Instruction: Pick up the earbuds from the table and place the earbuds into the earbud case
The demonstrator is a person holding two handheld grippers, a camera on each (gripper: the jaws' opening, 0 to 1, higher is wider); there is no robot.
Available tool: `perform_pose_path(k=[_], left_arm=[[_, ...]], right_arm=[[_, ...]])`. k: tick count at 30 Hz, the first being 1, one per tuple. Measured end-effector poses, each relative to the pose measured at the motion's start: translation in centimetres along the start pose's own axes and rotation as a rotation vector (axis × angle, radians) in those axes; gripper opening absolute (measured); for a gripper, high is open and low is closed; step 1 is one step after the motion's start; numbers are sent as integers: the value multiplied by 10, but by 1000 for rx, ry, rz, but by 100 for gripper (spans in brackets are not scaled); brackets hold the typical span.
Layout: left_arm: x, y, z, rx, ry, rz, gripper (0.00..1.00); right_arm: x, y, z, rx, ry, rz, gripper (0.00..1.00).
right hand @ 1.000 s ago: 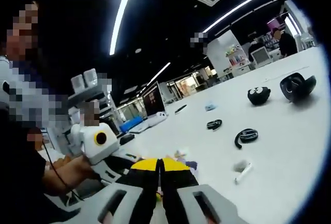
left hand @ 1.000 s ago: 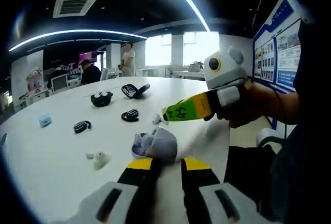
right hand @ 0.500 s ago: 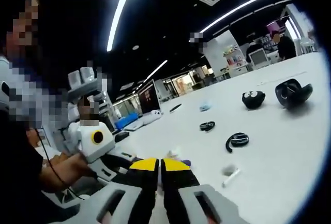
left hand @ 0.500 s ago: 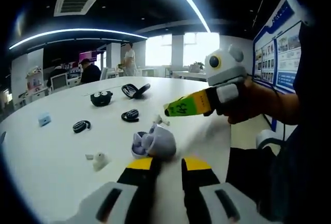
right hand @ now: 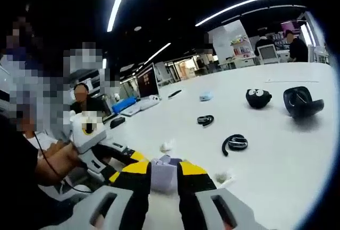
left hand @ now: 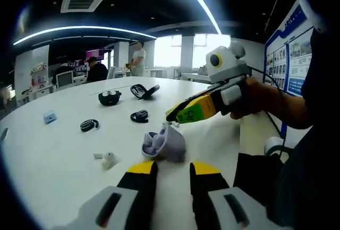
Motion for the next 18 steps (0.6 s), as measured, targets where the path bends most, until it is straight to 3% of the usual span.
perform_pose_path(k=[6,13,18], left_arm=[[2,0,0,19,-9,-3,31],[2,-2,1,56,7,6,32],[0,-4,4,78,27,16,31]], right_arm=[[-5,9,1,37,-13,-86,27],[-12,21,-1,130,-60,-207,27],[-16,18,-4,150,-85,-217,26]])
Point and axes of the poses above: the point that each gripper's makers call its tool centre point, and the gripper's own axes: x roughly backward along the fingers, z roughly to its right, y roughly out of its underside, the point moved 2 cm from there along x, roughly backward along the fingers, and after that the axes turned 5 degrees about y, right-handed, at the moved point
